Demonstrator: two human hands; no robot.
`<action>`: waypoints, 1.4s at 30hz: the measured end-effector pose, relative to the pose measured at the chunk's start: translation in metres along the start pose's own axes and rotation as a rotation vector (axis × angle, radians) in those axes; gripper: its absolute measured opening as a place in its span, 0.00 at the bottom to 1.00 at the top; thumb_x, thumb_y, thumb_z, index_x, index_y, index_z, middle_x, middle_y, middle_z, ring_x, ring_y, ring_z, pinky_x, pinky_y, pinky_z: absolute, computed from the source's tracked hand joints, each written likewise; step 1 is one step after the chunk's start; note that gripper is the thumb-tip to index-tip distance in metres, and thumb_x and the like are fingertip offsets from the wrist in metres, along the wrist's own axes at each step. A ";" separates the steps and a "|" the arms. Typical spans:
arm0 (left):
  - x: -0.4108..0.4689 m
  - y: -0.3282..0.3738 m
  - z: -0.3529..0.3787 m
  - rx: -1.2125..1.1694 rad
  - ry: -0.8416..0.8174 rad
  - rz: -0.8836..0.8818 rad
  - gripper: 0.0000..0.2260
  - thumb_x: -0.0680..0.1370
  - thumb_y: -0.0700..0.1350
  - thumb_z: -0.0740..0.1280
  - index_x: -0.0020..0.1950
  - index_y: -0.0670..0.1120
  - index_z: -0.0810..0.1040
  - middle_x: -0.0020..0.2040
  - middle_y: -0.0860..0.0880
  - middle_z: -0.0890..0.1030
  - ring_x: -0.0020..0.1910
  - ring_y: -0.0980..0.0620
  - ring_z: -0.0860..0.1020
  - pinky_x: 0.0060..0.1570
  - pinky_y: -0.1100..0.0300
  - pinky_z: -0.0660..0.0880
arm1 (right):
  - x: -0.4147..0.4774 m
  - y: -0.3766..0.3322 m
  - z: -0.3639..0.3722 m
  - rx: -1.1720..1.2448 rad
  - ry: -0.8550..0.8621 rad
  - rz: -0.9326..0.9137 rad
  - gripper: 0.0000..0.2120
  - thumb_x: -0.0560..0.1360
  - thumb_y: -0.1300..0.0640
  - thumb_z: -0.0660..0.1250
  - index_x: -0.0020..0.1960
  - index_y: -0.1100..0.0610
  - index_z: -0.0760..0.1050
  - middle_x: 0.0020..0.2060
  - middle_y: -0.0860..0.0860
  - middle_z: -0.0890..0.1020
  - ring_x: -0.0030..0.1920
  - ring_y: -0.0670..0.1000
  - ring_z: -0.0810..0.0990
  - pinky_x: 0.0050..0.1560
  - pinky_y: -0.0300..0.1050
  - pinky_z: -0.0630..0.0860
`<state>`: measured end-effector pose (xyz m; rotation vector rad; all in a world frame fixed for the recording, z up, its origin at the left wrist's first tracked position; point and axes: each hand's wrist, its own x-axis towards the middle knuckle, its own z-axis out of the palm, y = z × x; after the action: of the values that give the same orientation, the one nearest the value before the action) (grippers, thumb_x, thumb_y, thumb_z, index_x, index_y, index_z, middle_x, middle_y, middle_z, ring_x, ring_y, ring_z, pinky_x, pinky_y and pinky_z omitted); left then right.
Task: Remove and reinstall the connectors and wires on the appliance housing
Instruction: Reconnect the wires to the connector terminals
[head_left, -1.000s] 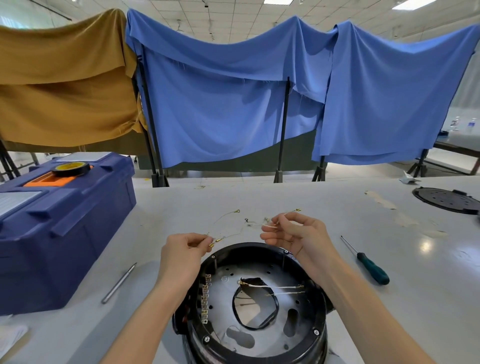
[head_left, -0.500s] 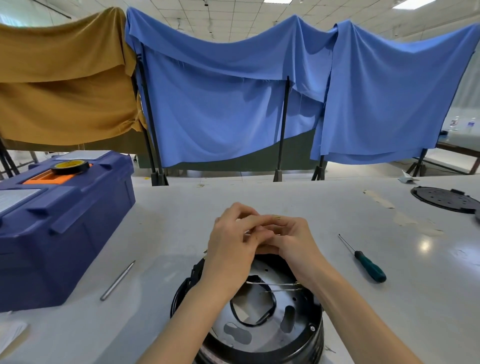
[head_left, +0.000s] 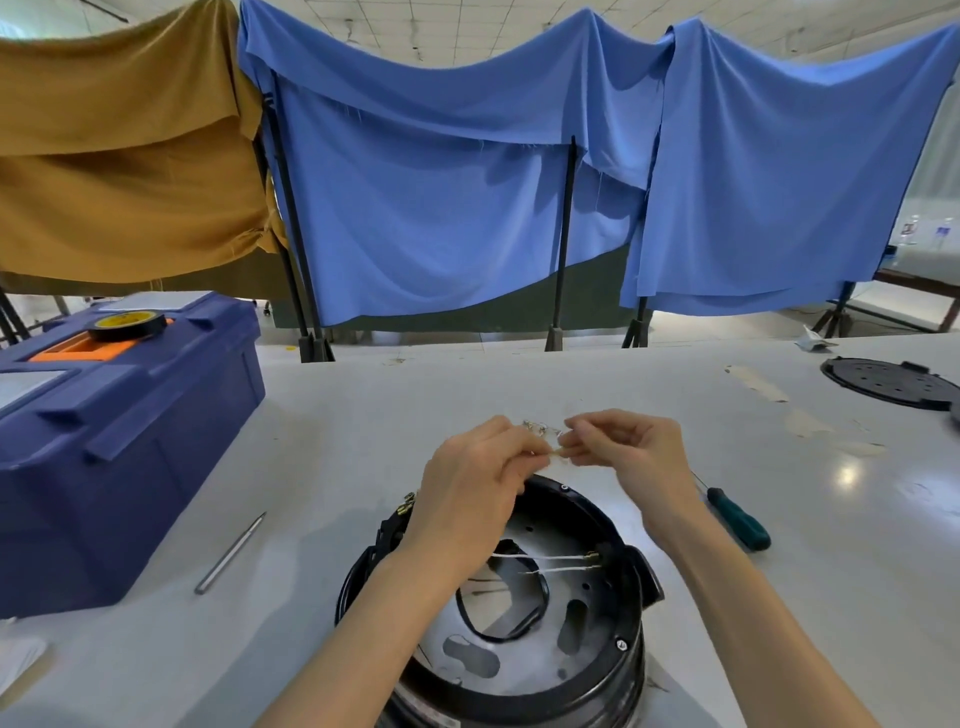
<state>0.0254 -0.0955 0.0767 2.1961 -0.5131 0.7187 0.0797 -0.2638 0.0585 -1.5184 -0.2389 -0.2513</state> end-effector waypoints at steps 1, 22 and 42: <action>-0.002 -0.001 0.003 0.017 -0.086 -0.021 0.06 0.78 0.42 0.67 0.50 0.46 0.84 0.42 0.53 0.81 0.40 0.51 0.79 0.46 0.50 0.75 | 0.002 0.005 -0.006 -0.025 0.035 0.014 0.05 0.76 0.65 0.69 0.44 0.62 0.83 0.35 0.56 0.86 0.39 0.53 0.85 0.45 0.43 0.82; -0.015 -0.028 0.032 -0.036 -0.600 -0.196 0.03 0.75 0.50 0.70 0.44 0.53 0.82 0.41 0.54 0.82 0.41 0.54 0.78 0.48 0.49 0.77 | -0.013 0.041 -0.003 -0.044 -0.133 0.237 0.06 0.75 0.61 0.70 0.41 0.57 0.85 0.39 0.55 0.86 0.40 0.51 0.85 0.41 0.39 0.81; -0.010 -0.029 0.029 -0.294 -0.622 -0.337 0.03 0.73 0.44 0.72 0.42 0.47 0.86 0.35 0.54 0.84 0.31 0.63 0.74 0.34 0.72 0.69 | -0.014 0.042 -0.002 -0.053 -0.112 0.268 0.07 0.75 0.62 0.70 0.40 0.57 0.85 0.38 0.57 0.86 0.39 0.54 0.85 0.43 0.46 0.81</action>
<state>0.0435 -0.0980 0.0383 2.1207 -0.4917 -0.2237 0.0798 -0.2640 0.0143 -1.5996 -0.1163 0.0406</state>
